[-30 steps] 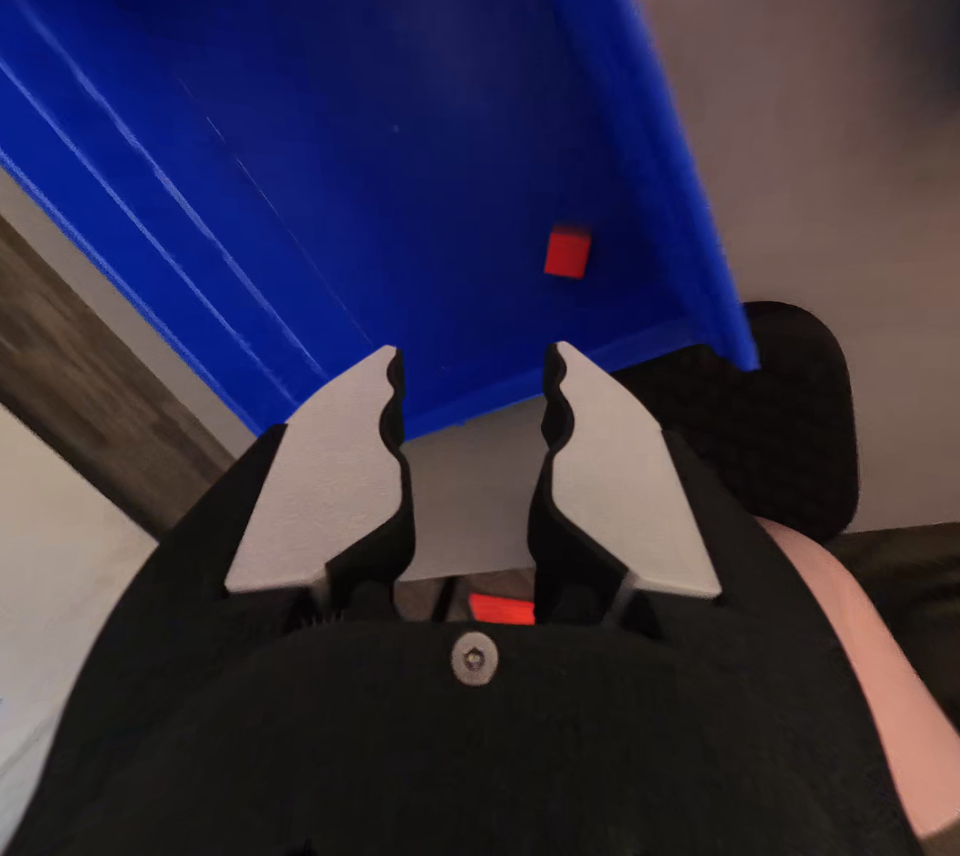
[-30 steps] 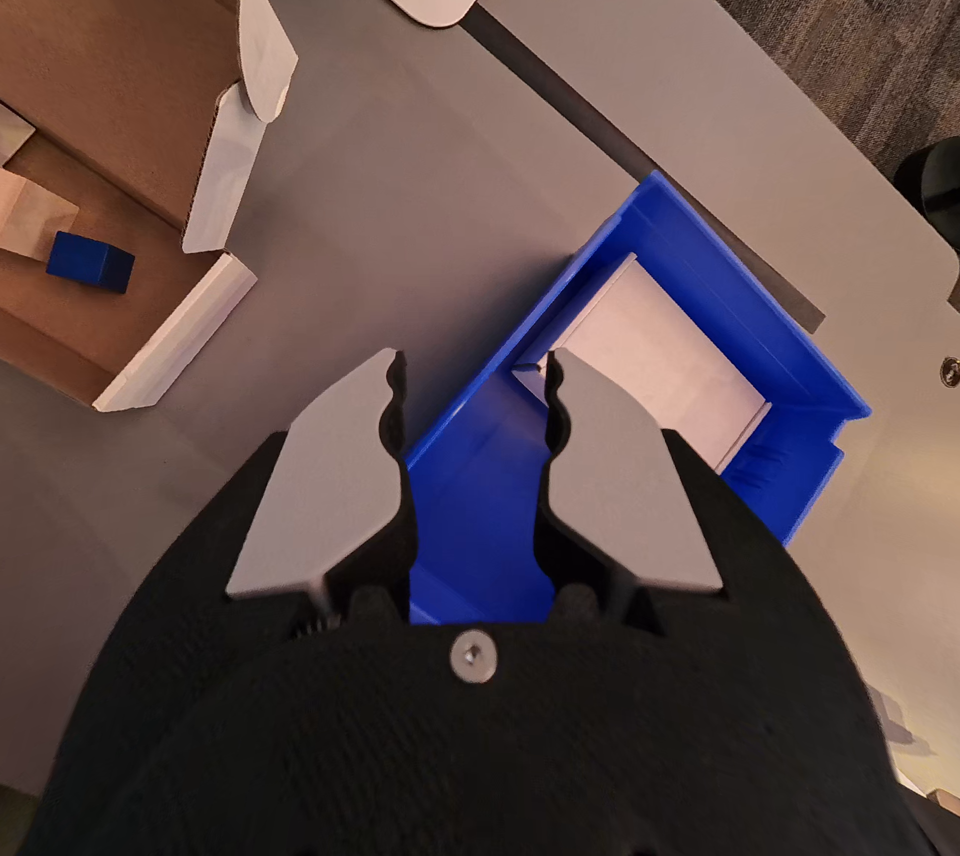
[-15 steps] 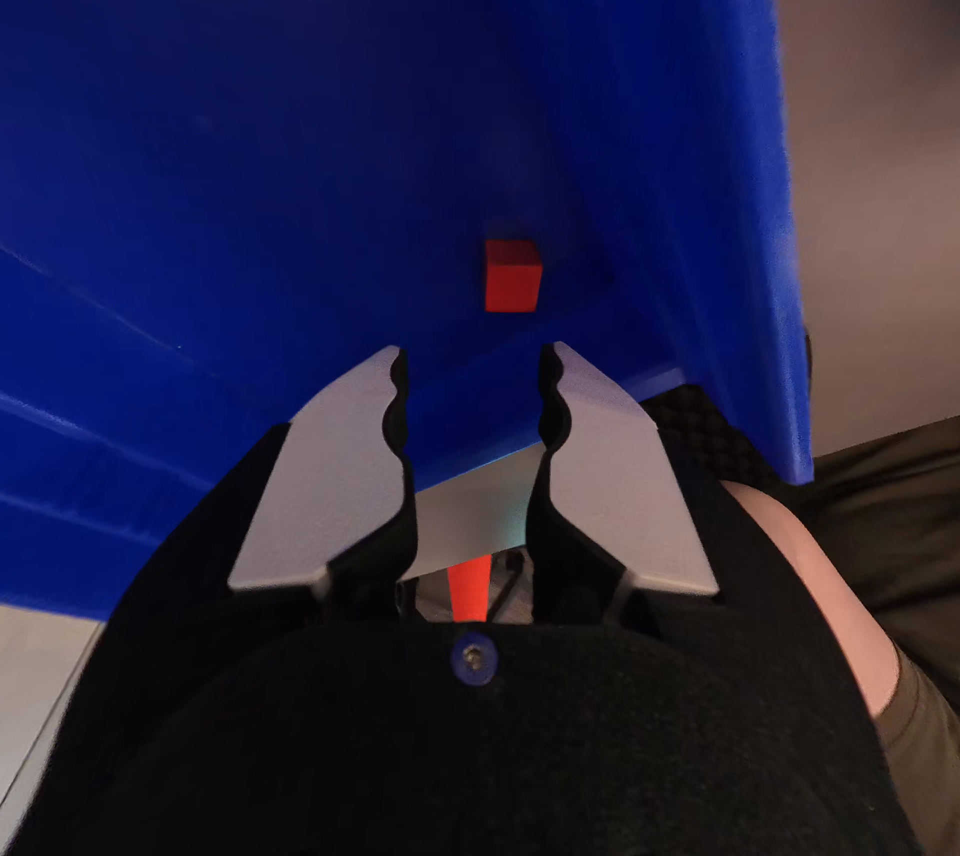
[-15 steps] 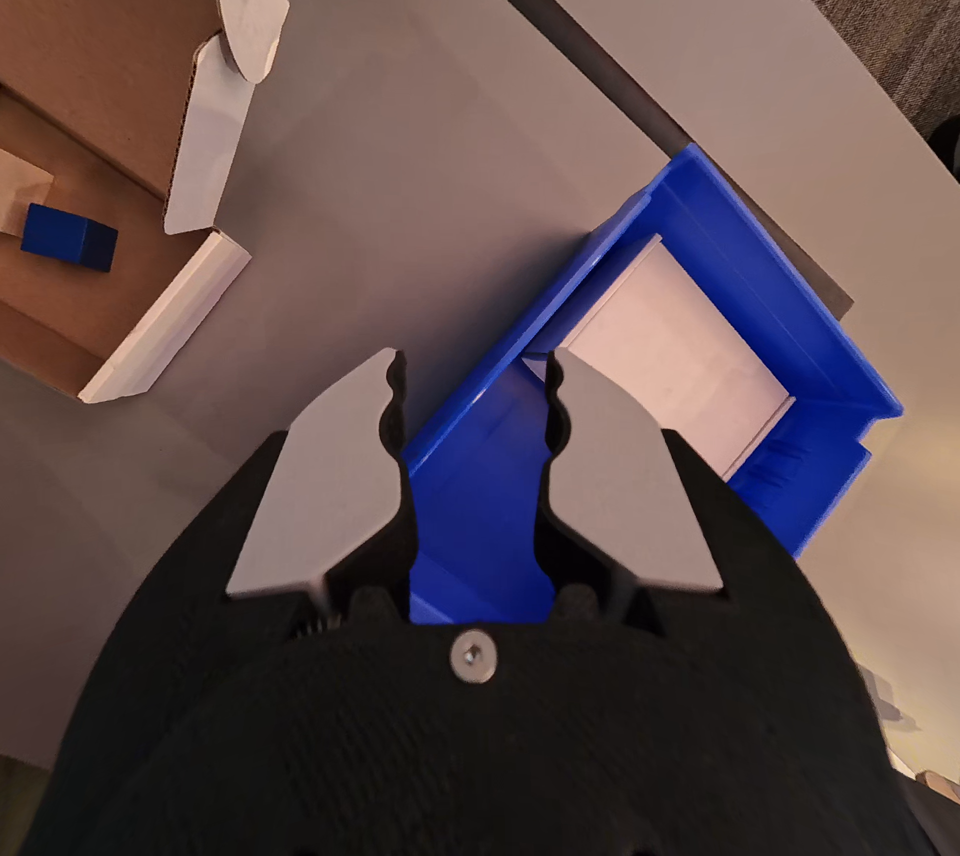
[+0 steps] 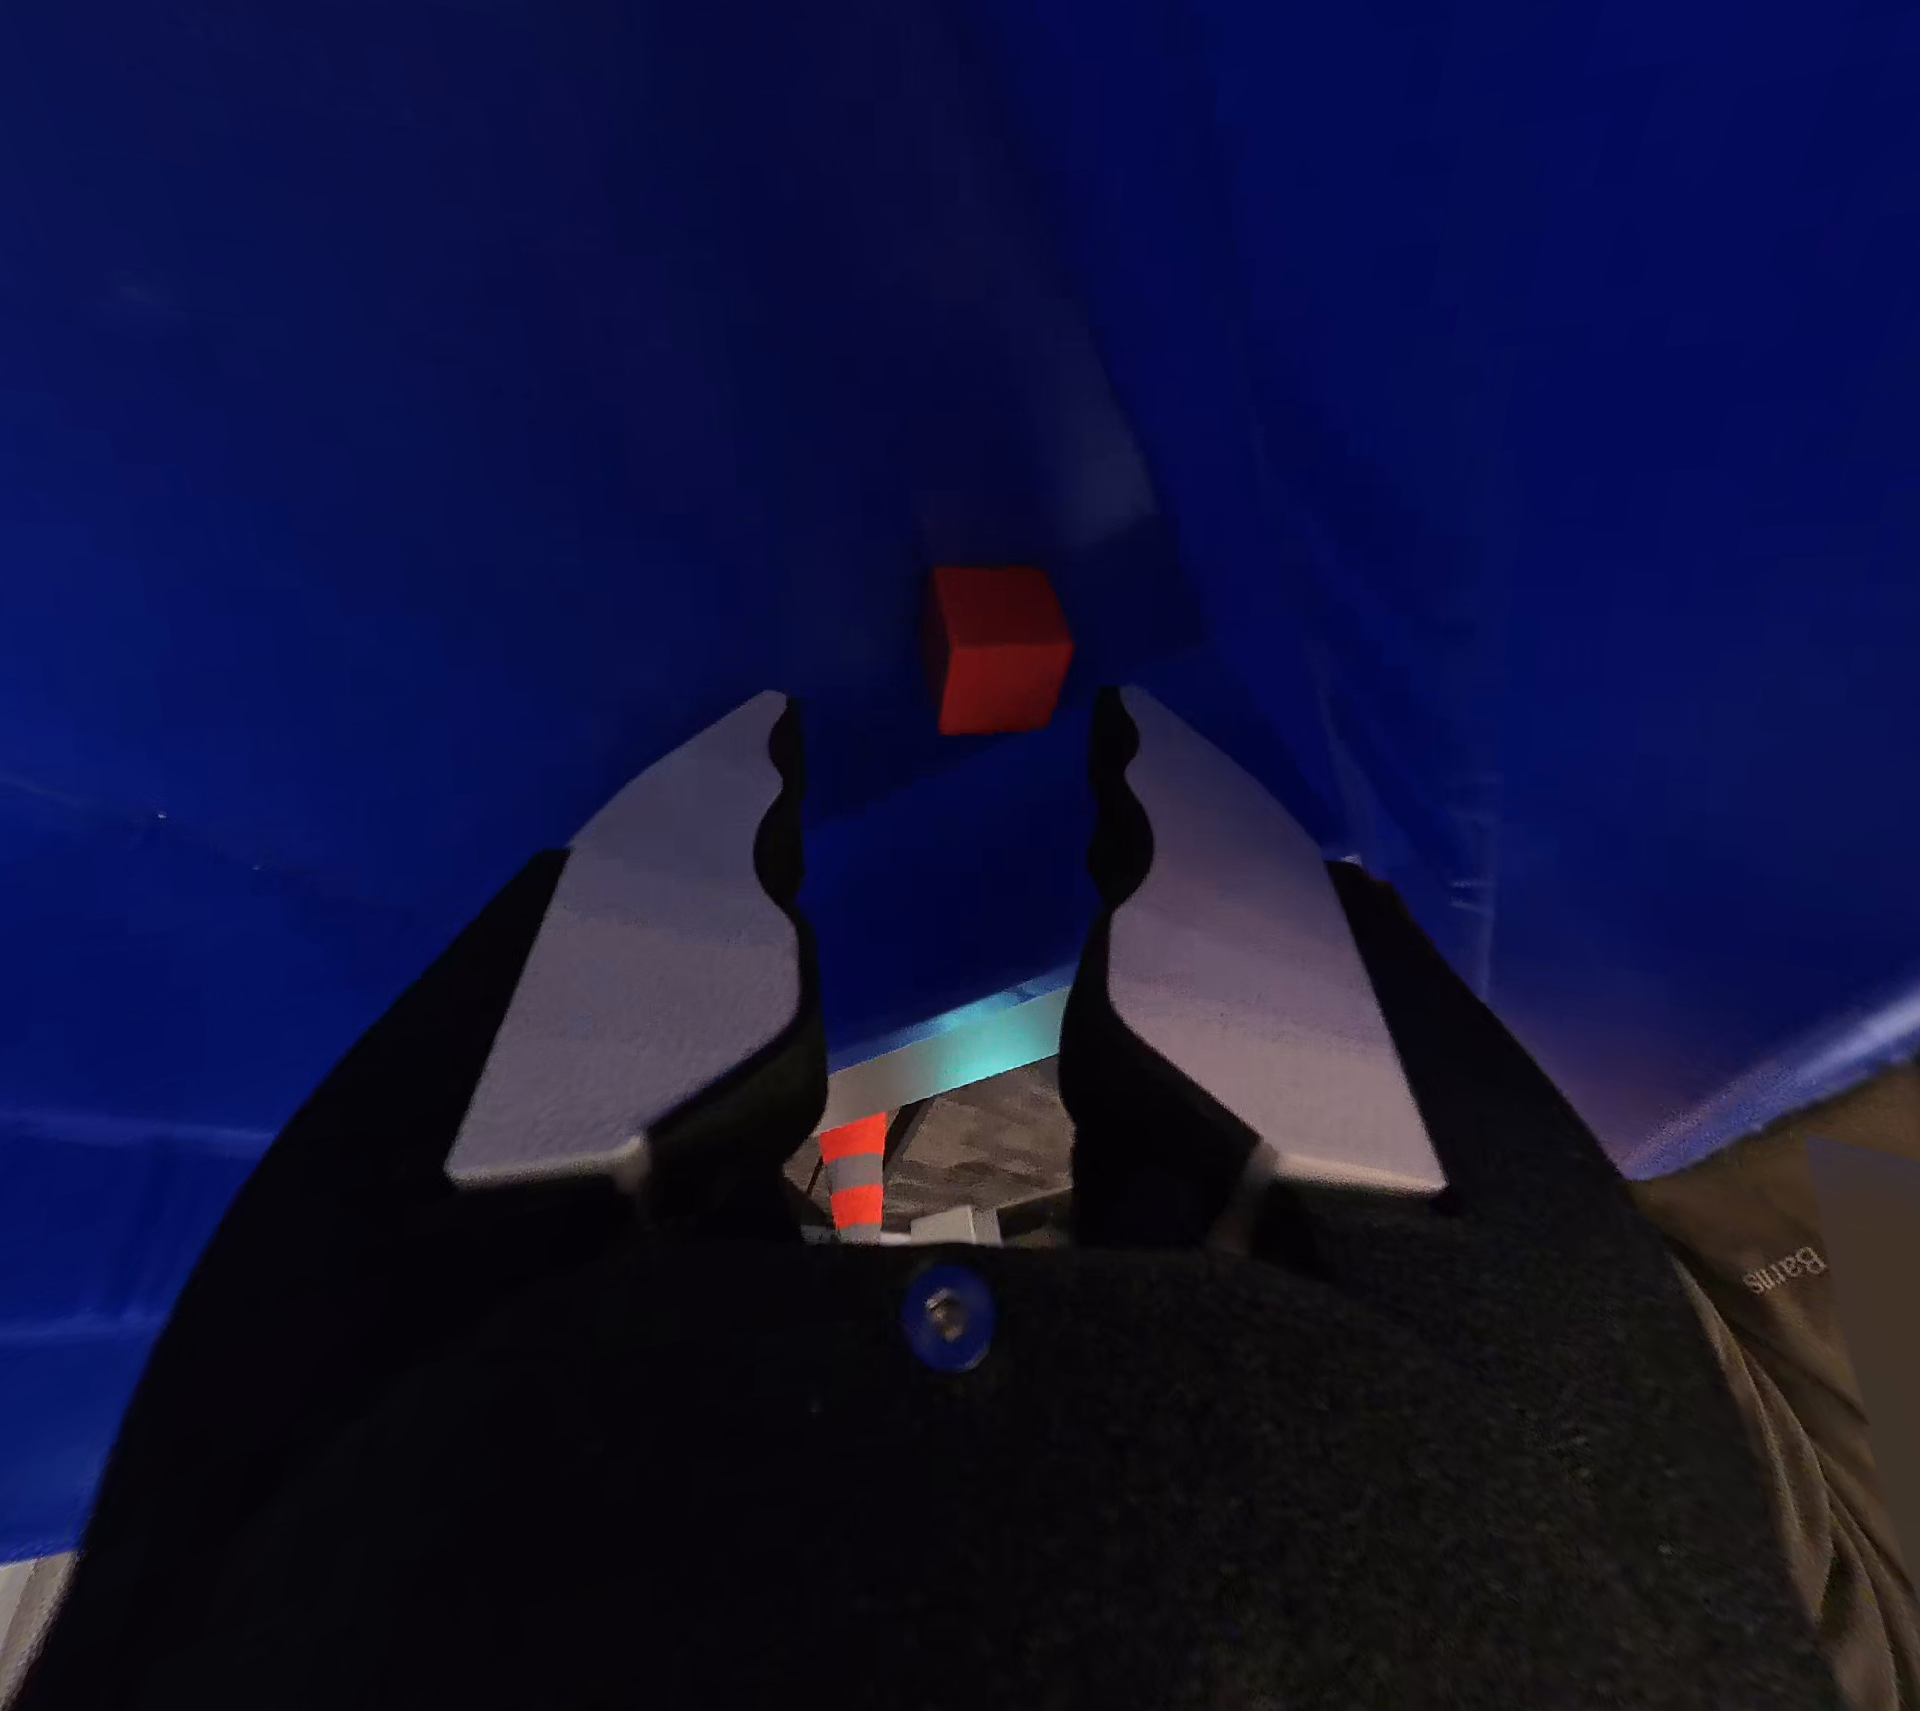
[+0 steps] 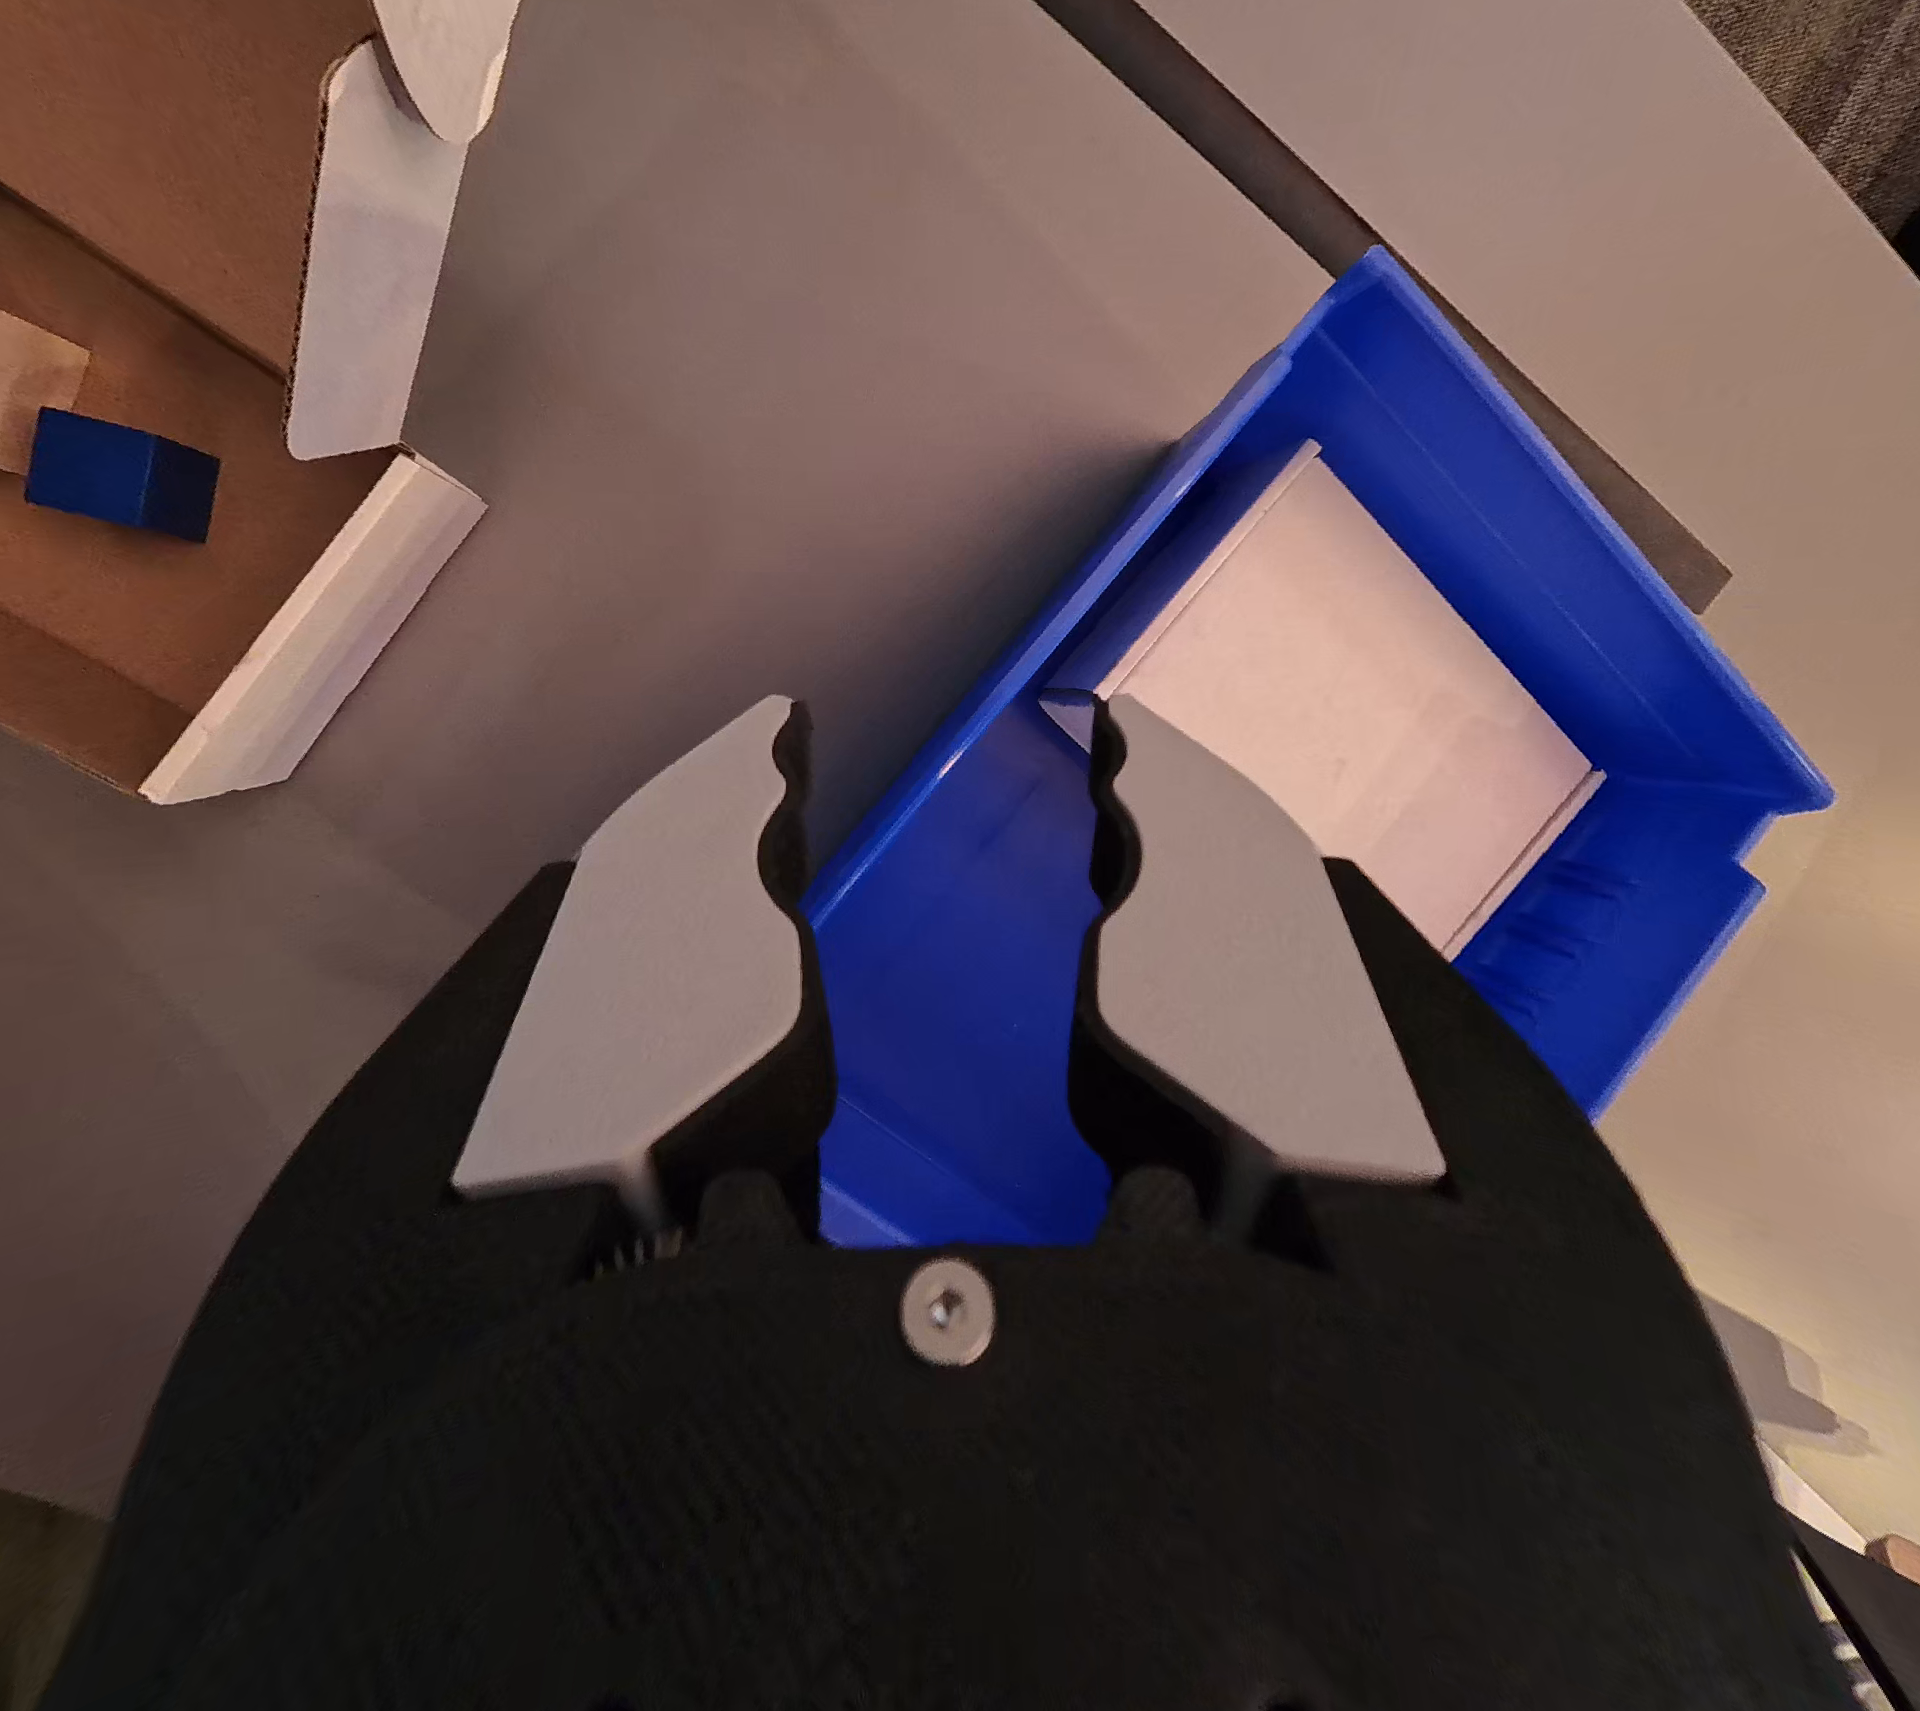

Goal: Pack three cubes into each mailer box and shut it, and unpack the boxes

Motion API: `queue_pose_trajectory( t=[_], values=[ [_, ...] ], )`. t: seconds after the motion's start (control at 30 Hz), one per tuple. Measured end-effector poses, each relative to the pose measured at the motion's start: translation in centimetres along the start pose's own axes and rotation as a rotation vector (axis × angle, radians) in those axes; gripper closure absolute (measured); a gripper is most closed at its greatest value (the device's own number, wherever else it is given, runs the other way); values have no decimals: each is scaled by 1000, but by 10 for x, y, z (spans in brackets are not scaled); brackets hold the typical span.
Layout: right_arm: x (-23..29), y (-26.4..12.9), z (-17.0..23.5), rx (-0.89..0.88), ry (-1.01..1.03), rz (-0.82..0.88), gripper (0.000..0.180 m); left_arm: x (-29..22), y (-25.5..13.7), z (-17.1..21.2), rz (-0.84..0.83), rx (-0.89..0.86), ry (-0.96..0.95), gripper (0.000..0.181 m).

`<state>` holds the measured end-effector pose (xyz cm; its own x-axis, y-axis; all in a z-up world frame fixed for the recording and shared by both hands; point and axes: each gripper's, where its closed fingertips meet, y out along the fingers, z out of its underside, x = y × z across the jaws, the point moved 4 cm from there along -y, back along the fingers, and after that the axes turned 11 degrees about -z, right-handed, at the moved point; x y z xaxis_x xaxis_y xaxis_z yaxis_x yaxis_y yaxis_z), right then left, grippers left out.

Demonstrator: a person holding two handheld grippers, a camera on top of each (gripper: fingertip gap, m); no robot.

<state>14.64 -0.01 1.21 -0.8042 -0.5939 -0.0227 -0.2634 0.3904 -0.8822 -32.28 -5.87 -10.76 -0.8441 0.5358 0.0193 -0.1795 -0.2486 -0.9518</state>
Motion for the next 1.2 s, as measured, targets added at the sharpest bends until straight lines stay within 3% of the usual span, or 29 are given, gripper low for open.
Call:
queue_pose_trajectory(
  t=[0.23,0.47,0.7,1.2],
  values=[
    [0,1,1,11,-3,-4,127,6,5,0,-5,23,-33,131],
    [1,1,2,18,-5,-6,127,16,9,4,3,45,-90,156],
    [2,3,3,31,-7,-11,127,19,8,5,53,32,-124,157],
    [1,6,6,49,-1,-21,127,40,-14,14,-39,-105,-205,158]
  ],
)
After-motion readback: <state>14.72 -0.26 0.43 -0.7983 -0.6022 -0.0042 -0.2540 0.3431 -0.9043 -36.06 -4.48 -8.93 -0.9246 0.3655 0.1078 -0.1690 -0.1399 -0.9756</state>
